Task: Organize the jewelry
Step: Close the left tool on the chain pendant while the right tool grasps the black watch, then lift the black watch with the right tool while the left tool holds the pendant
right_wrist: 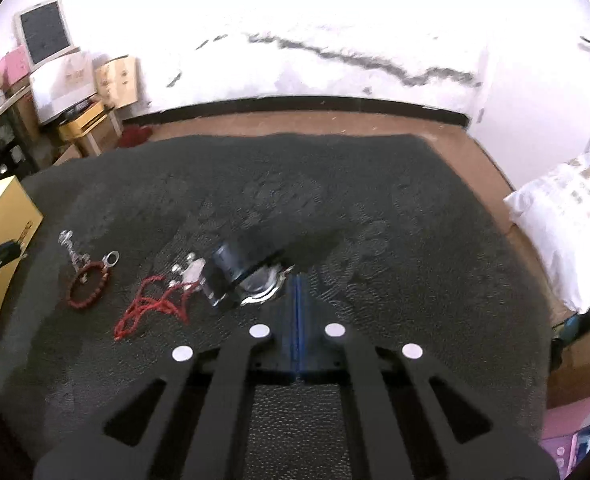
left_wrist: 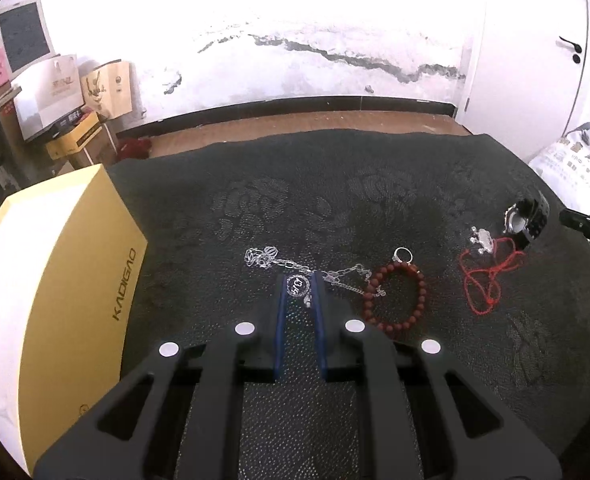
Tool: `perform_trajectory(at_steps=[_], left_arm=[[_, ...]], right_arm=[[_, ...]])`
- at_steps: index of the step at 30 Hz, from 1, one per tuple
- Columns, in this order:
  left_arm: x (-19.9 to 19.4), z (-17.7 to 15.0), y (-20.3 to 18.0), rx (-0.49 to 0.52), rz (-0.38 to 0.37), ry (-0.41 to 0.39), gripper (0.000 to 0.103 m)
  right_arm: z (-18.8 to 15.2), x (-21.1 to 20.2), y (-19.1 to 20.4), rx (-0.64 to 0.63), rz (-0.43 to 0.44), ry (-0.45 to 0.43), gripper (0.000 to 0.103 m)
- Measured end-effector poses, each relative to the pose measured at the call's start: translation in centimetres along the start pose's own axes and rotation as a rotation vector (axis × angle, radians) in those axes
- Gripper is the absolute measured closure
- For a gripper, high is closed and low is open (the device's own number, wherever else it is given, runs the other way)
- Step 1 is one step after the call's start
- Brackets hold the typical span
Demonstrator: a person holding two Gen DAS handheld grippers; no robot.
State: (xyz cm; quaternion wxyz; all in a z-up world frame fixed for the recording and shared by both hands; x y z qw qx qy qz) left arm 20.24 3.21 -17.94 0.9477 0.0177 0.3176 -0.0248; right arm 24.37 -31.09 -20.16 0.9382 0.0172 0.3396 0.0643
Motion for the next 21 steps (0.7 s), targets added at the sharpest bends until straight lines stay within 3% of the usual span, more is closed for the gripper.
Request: perform_trajectory(at_steps=[2,3,5,11,16,17,18,21], left_arm=[[0.4,-0.4,0.0,-0.018,-0.002,0.007,0.091],[0.7,-0.7,0.0,-0.017,-0.001,0.016,0.091],[1.4,-1.5,-0.1,-0.013,-0.005,0.037,0.091],[3.0,-2.6,-0.7,0.003,-0.025,0.075,0.091],[4.1,-3.0,-0.7,0.006,-0.021,0.092,0.091],[4.3,-3.1,-0.5,0.002,-0.020,0.099,0.091],[4.4,-3.3,-0.5,-0.001,-0.019,0.104,0.091],[4.8,-3.6,-0.3,-0.007,-0.013,0.124,0.091]], right_arm=[[-0.9,0.8,0.1,0.015,-0.001,0.046,0.095],[-1.4,1.1,0.2,0.014,0.000,0.052,0.063],[-2.0,1.6,0.4,0.026,0.014,0.050,0.011],[-2.3,5.4,0.5,-0.052,-0.024,0.079,0.012],[-2.0,8.3,0.7,-0.082,-0.007,0.076,0.013],[-1.7,8.4,0.9,-0.080,0.008,0.068,0.021],[-1.5,8.4,1.0,-0.089,0.010,0.059,0.038],[-1.3,8.4,1.7,-0.106,0.027,0.053,0.063]])
Point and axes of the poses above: each gripper's, at about its wrist camera, not at the fingertips, and x roughly the way its jaws point, y to its left, z to its top, the point moved 7 cm from there along x, roughly the way its jaws point, and after that the axes turned 11 degrees about -y, right-handed, at the moved point
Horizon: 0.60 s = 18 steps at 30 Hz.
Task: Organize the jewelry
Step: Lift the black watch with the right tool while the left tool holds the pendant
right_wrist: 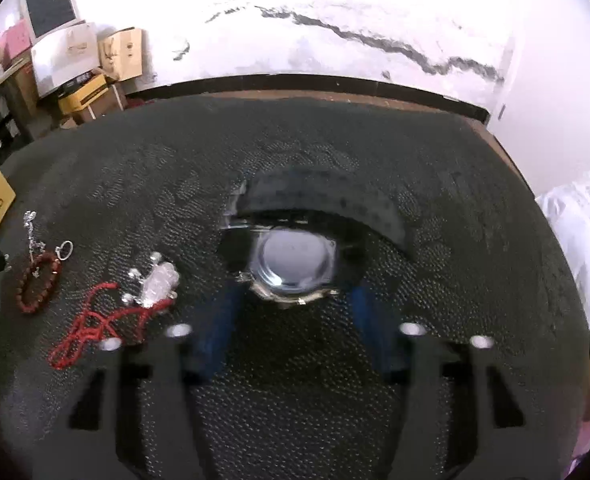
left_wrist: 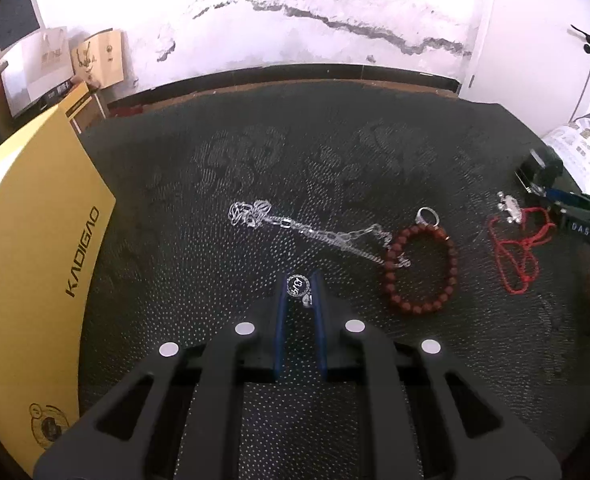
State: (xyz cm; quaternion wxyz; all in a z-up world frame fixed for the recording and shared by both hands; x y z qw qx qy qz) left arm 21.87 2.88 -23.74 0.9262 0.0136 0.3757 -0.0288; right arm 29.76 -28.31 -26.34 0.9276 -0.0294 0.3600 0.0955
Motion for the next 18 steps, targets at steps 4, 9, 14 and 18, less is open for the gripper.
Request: perform_trajectory(at_steps=[4,9,14,18], left_arm=[[0.1,-0.1,-0.2,-0.002,-0.001,0.007,0.091],[-0.1,-0.3,-0.2,-0.005,-0.001,0.004,0.091],[0.4,-0.5,0.4,-0.021,0.008,0.008,0.091],[0.5,-0.4,0.5,-0.015,0.017,-0.007,0.091]], right_arm=[[0.2,-0.3,0.8,-0.038,-0.008,0.001,0.102],[-0.2,-0.4,-0.1,0.068,0.031,0.019,0.097],[-0.2,-0.6,0.4,0.066,0.048,-0.004,0.007],[0.1,0.6,0.5,0.068,0.050,0.010,0.007]])
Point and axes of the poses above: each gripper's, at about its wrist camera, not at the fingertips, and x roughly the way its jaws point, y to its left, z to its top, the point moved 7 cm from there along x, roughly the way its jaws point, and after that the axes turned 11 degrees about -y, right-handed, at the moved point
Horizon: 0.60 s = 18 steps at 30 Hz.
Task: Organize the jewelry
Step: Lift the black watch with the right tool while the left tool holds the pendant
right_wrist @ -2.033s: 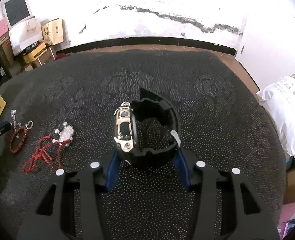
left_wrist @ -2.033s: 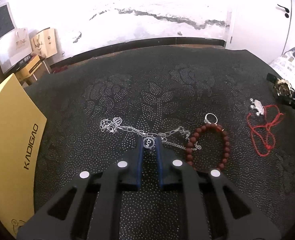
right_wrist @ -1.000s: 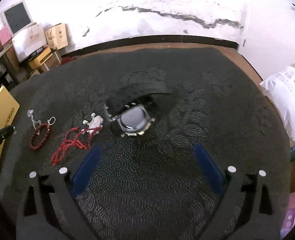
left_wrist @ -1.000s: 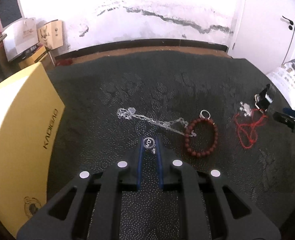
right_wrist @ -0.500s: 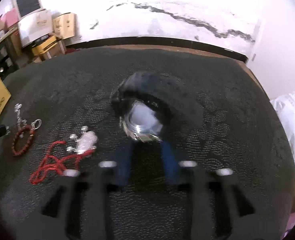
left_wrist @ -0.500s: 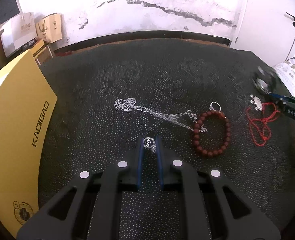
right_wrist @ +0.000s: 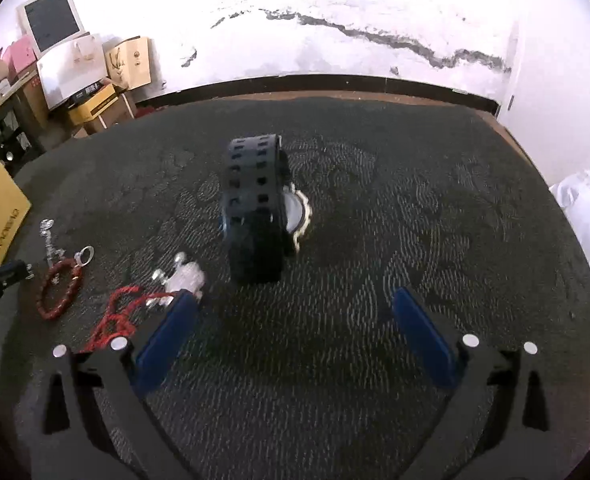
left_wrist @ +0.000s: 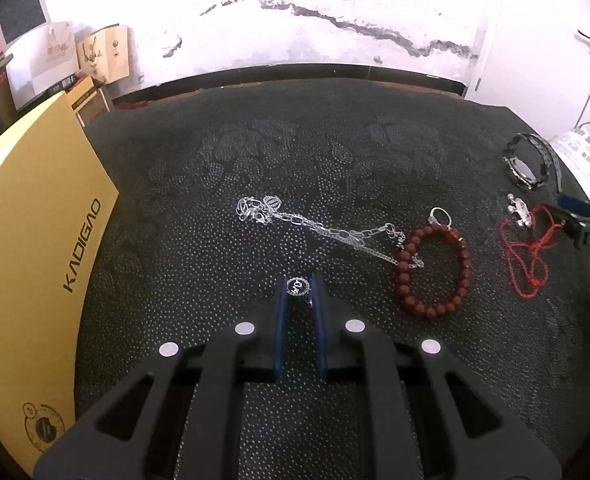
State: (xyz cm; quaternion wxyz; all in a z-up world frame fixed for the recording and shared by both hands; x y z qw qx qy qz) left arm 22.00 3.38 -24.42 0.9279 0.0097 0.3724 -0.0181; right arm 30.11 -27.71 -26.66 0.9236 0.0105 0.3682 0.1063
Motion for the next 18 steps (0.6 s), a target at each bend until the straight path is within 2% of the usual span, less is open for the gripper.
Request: perform_trajectory(at_steps=[7,8,9,10,11,12,18], left_arm=[[0.3,-0.2,-0.2,0.016,0.012,-0.032,0.091],[0.3,-0.2,-0.3,0.022,0.015,-0.035,0.091],[0.2,-0.3,-0.4,0.026,0.015,-0.038,0.091],[0.2,-0.3,-0.5,0.026,0.011,-0.037,0.091],[0.3,-0.4,-0.5,0.025,0.011,-0.030,0.091],[0.3,-0.4,-0.4,0.023,0.012,-0.032,0.091],[0.3,-0.5,-0.1,0.008,0.000,-0.049,0.091]], right_arm=[[1.5,1.5,0.1,-0.005,-0.026,-0.001,0.007],[1.7,1.6,0.1,-0.012,-0.028,-0.005,0.013],[1.9,1.6,0.0,-0.036,-0.056,-0.010,0.029],[2.1,1.6,0.3,-0.046,-0.042,-0.015,0.040],[2.4,1.6,0.5,-0.056,-0.038,-0.021,0.062],[2.4,1.5,0.5,-0.063,-0.056,-0.021,0.069],[2.4,1.6,0.0,-0.064,-0.048,-0.024,0.071]])
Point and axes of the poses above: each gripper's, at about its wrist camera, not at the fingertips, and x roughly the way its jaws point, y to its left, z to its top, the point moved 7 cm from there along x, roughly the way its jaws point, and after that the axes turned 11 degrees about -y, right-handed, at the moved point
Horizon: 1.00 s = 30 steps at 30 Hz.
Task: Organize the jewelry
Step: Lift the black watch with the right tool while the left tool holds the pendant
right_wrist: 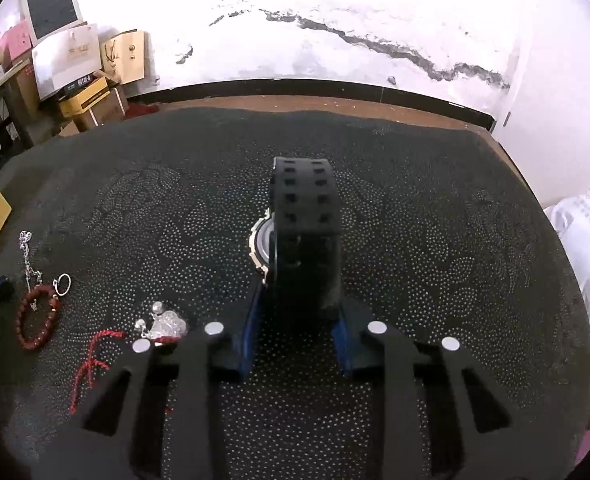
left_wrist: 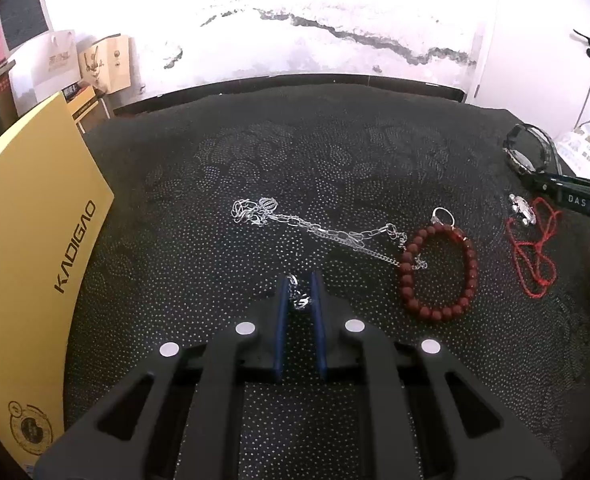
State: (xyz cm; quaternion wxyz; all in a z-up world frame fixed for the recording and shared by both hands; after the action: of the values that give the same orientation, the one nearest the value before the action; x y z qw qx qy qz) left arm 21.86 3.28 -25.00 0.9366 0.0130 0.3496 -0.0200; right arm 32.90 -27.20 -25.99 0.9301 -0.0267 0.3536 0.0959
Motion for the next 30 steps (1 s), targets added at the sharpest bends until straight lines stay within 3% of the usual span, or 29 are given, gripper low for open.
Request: perform_trajectory(at_steps=[4,6,7,8,11,13,16,19,22,23,26,30], left_arm=[[-0.1,-0.2,0.2,-0.014,-0.019,-0.001,0.085],[-0.2,-0.2,0.0,-0.012,-0.029,-0.001,0.066],[-0.2,-0.3,0.0,-0.011,-0.023,0.002,0.036],[-0.3,-0.4,0.3,-0.018,0.014,0.006,0.013],[-0.5,-0.5,0.2,-0.026,0.011,-0.002,0.012],[0.3,-0.9,0.1,-0.017,0.010,0.043,0.012],[0.4,-0.7,0.0,-0.010,0.014,0.036,0.018],[0.3,-0.1,0.5,-0.026,0.040,0.013,0.052],[0.3,0.2,0.8,-0.031,0.068,0.008,0.066],[0.3,0.2,0.6,-0.030,0.066,0.006,0.076],[0.2,0.2,0.3,-0.012,0.080,0.007,0.092],[0.0,0.3,0.5,-0.006,0.086,0.012,0.094]], right_arm=[[-0.1,-0.1,0.1,-0.016,0.003,-0.002,0.071],[0.0,0.0,0.1,-0.023,0.007,0.001,0.071],[-0.1,-0.1,0.1,-0.023,0.010,0.001,0.071],[0.0,-0.1,0.0,-0.021,0.015,0.002,0.071],[0.1,0.0,-0.1,-0.027,0.024,0.002,0.071],[0.1,0.1,-0.2,-0.028,0.024,0.002,0.071],[0.2,0.1,-0.2,-0.028,0.025,0.004,0.071],[0.3,0.1,-0.3,-0.023,0.029,0.003,0.071],[0.2,0.2,-0.3,-0.024,0.029,0.003,0.071],[0.3,0.1,-0.3,-0.026,0.028,0.002,0.072],[0.3,0.1,-0.2,-0.031,0.027,0.003,0.072],[0.6,-0.3,-0.3,-0.020,0.027,-0.006,0.072]])
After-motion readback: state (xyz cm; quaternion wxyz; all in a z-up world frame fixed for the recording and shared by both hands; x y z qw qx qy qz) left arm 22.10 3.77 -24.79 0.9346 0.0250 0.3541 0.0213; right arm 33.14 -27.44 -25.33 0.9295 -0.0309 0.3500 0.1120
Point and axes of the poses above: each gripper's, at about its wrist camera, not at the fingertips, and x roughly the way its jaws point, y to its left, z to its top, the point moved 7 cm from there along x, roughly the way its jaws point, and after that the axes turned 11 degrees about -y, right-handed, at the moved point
